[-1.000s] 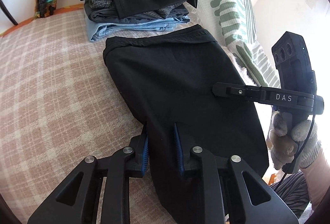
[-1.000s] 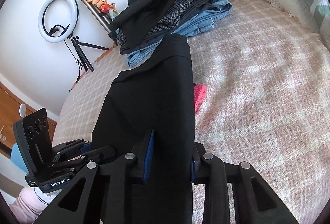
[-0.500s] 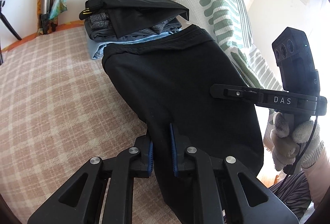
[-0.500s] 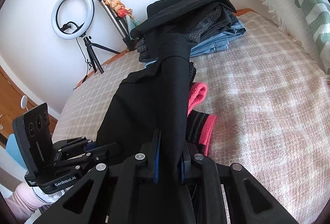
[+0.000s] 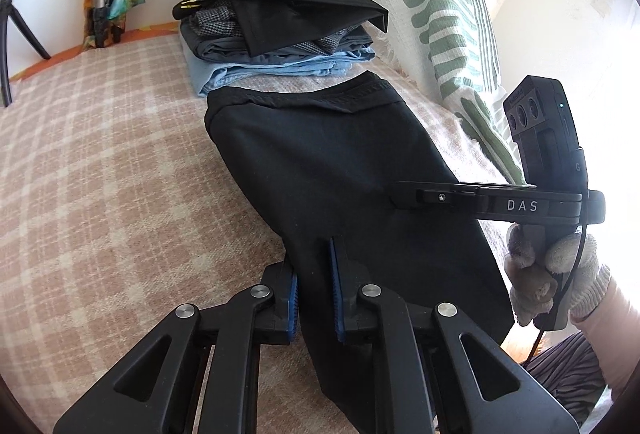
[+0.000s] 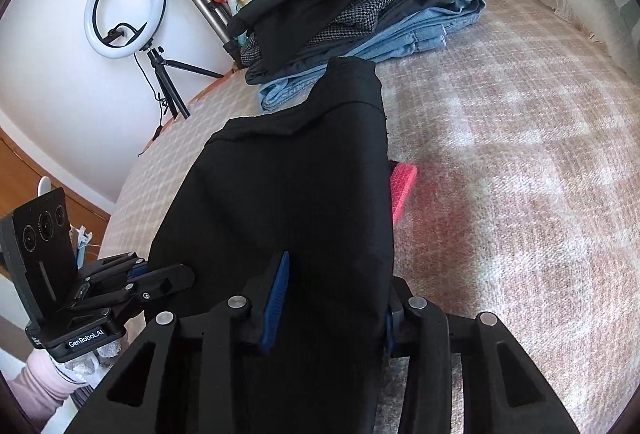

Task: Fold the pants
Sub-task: 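Lift the folded trousers with both tools and carry them toward the clothes stack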

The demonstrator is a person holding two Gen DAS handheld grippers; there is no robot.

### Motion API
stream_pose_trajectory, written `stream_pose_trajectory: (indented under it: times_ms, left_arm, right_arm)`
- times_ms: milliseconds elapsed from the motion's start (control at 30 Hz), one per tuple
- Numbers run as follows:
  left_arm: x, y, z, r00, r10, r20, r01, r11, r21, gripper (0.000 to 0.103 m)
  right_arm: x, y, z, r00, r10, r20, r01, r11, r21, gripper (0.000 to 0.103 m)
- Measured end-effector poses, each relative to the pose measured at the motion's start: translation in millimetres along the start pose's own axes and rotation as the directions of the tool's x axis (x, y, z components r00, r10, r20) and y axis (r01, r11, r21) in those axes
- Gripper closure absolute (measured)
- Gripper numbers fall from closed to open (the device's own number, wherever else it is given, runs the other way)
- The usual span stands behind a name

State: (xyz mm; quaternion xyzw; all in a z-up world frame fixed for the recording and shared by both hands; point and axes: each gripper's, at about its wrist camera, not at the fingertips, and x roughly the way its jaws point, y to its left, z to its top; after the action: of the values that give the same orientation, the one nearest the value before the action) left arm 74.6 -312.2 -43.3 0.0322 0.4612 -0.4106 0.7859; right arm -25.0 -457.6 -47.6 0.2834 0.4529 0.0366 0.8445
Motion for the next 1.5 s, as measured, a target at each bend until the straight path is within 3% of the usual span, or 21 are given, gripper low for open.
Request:
stream_pose_trajectory:
  times_ms: [67, 133, 267, 333, 433, 533, 600, 933, 1067, 1500]
  left_arm:
    - [0.0, 5.9, 0.8, 1.000, 0.006, -0.005, -0.006, 1.000, -0.013, 0.091]
    - [3.4, 11.9, 0.3, 1.000, -0.011, -0.023, 0.011, 0.999, -0.032, 0.091]
    - [10.7, 14.6, -0.1, 0.999, -0.007, -0.041, 0.005, 0.999, -0.054, 0.084]
    - [18.3, 14.7, 1.0, 0.998, -0.014, -0.063, 0.010, 0.998, -0.065, 0.072]
    - [25.5, 13.3, 0.7, 0.998, -0.019, -0.054, 0.015, 0.997, -0.077, 0.072]
    - [19.8, 9.0, 2.1, 0.999, -0.007, -0.036, 0.005, 0.998, -0.056, 0.082]
    - [11.6, 8.0, 3.6, 1.000, -0.006, -0.017, 0.005, 0.998, -0.056, 0.086]
    - [-46.3, -13.6, 15.2, 0.988, 0.063, 0.139, -0.072, 0.996, 0.059, 0.091]
    - [-61.6, -14.1, 24.9, 0.980, 0.075, 0.186, -0.087, 0.995, 0.058, 0.091]
    - [-82.1, -4.9, 110.9, 0.950, 0.087, 0.301, -0.104, 0.994, 0.041, 0.091]
  right_arm:
    - [2.3, 3.2, -0.6, 1.000, 0.022, -0.012, -0.022, 1.000, -0.013, 0.067]
    - [7.8, 3.2, -0.5, 1.000, -0.006, -0.031, 0.006, 1.000, -0.025, 0.052]
    - [10.2, 4.9, -0.2, 1.000, 0.005, -0.021, -0.006, 0.999, -0.041, 0.049]
    - [12.0, 7.6, -2.6, 1.000, 0.002, -0.011, -0.002, 0.999, -0.036, 0.060]
    - [12.7, 12.1, -4.8, 1.000, -0.001, 0.012, 0.001, 1.000, -0.006, 0.072]
    - [5.6, 24.5, -3.7, 0.999, -0.003, 0.038, 0.004, 1.000, -0.024, 0.084]
    - [-0.9, 34.2, -3.0, 0.998, -0.001, 0.057, 0.004, 0.999, -0.039, 0.086]
    - [-37.4, 73.2, 6.1, 0.988, 0.016, 0.153, 0.001, 0.994, -0.108, 0.087]
    - [-46.4, 89.1, 17.8, 0.983, 0.014, 0.182, 0.011, 0.991, -0.137, 0.087]
    - [-71.6, 112.3, 99.7, 0.959, 0.051, 0.280, -0.005, 0.987, -0.163, 0.087]
